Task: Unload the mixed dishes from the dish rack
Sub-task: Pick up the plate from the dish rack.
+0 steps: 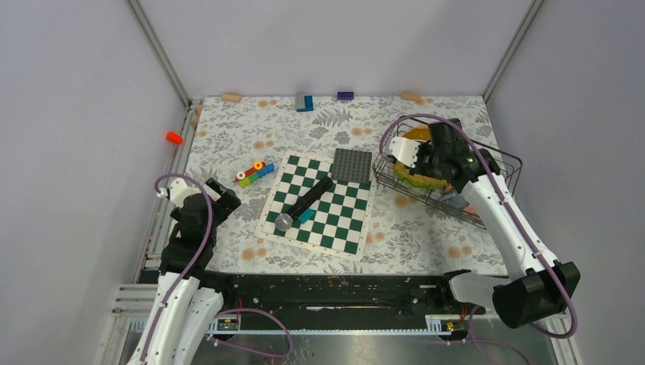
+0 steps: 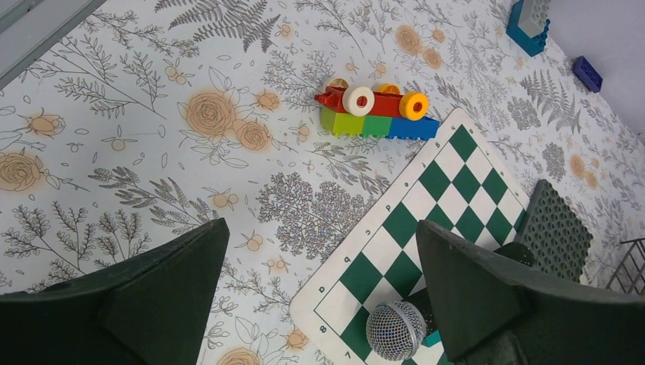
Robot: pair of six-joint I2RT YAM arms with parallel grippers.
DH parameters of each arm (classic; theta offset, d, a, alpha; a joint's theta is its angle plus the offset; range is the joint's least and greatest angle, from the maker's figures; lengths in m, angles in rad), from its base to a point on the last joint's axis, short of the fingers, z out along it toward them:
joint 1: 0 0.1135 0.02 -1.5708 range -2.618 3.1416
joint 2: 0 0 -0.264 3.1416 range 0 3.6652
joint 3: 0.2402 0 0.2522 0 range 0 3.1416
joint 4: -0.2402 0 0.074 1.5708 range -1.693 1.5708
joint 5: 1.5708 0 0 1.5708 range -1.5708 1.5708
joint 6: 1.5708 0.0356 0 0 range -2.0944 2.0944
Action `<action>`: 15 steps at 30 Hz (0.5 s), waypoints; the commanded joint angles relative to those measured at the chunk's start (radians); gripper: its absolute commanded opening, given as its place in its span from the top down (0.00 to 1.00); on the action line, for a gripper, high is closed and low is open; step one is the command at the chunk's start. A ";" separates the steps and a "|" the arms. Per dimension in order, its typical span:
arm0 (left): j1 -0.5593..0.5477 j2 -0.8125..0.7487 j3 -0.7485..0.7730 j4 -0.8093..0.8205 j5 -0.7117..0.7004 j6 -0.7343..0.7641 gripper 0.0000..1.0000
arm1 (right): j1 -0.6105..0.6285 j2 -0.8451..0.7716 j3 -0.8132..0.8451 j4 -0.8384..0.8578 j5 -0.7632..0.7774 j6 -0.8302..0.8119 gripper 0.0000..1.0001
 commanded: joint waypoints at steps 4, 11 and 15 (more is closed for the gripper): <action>0.001 -0.025 0.029 0.062 0.055 -0.005 0.01 | 0.017 -0.098 0.028 0.038 -0.098 -0.025 1.00; 0.001 -0.017 0.007 0.151 0.193 0.020 0.01 | 0.037 -0.158 0.070 0.005 -0.210 -0.028 1.00; 0.001 -0.014 -0.003 0.188 0.285 0.028 0.01 | 0.062 -0.184 0.114 -0.012 -0.298 0.001 1.00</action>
